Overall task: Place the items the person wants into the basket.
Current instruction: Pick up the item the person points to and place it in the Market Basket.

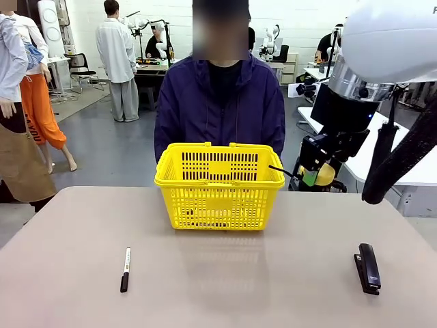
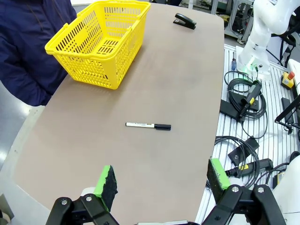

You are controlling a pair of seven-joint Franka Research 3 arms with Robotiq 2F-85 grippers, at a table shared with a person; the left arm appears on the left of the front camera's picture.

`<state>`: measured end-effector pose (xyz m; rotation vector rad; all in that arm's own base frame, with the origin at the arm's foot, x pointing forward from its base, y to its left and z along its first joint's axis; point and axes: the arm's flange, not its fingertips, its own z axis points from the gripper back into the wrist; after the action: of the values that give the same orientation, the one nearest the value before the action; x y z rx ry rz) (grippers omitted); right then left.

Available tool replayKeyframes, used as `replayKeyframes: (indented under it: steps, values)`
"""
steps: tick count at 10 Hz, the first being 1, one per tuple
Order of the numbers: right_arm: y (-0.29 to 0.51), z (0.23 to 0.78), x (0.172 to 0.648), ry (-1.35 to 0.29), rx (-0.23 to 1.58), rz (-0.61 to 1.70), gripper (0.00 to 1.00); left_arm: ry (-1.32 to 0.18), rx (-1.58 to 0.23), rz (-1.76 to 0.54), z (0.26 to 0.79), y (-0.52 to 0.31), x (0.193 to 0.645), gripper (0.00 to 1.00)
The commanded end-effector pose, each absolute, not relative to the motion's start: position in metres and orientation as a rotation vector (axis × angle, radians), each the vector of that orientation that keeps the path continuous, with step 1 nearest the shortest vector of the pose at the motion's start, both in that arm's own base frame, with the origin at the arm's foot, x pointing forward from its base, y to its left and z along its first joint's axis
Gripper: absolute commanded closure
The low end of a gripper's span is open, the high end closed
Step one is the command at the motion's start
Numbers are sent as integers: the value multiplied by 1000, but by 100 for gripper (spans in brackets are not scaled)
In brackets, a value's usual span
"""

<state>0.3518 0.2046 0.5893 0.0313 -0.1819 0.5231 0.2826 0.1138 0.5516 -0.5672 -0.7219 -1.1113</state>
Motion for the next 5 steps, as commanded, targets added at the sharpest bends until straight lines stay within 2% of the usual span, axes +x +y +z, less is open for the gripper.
replayKeyframes:
  steps: [1,2,5]
  values:
    - [201,581,355,-212,57,411,38,-741,-577,-1128,550,114,282,0]
    - [205,589,352,-182,31,523,38,-741,-577,-1128,550,114,282,0]
    - [205,589,352,-182,31,523,38,-741,-577,-1128,550,114,282,0]
